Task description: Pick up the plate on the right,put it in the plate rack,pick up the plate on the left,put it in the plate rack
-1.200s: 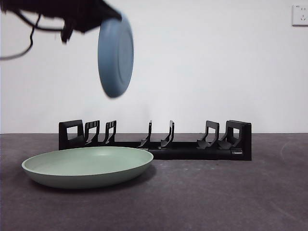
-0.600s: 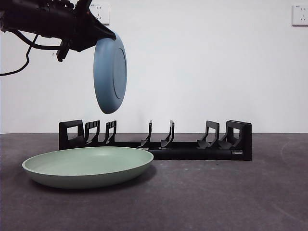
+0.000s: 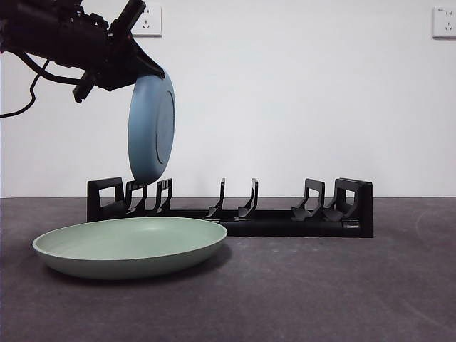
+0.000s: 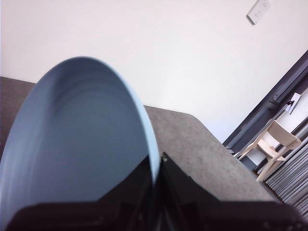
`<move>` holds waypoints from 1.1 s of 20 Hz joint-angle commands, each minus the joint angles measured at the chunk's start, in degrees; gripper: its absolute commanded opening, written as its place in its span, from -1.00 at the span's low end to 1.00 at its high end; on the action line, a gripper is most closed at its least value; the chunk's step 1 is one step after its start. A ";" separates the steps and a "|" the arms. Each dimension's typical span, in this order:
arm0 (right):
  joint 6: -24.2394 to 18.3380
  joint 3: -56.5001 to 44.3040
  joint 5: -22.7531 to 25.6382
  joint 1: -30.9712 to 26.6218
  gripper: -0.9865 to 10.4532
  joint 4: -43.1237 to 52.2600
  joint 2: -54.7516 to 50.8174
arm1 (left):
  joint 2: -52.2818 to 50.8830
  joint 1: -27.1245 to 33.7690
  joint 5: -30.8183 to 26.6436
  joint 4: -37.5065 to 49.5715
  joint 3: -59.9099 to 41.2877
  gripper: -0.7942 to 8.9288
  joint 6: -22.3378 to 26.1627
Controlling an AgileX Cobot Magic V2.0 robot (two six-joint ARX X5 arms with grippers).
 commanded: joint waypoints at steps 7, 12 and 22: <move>-0.74 -0.09 2.56 -0.02 0.10 0.37 0.09 | 3.93 -0.76 0.79 -1.51 -0.28 -0.86 1.44; -0.94 -0.09 2.56 -0.02 0.10 0.37 0.09 | 3.93 -0.68 -0.68 -5.81 -0.28 -0.81 2.10; -0.92 -0.09 2.47 0.00 0.10 0.26 0.57 | 3.89 -0.76 0.20 -7.28 -0.28 -0.13 4.85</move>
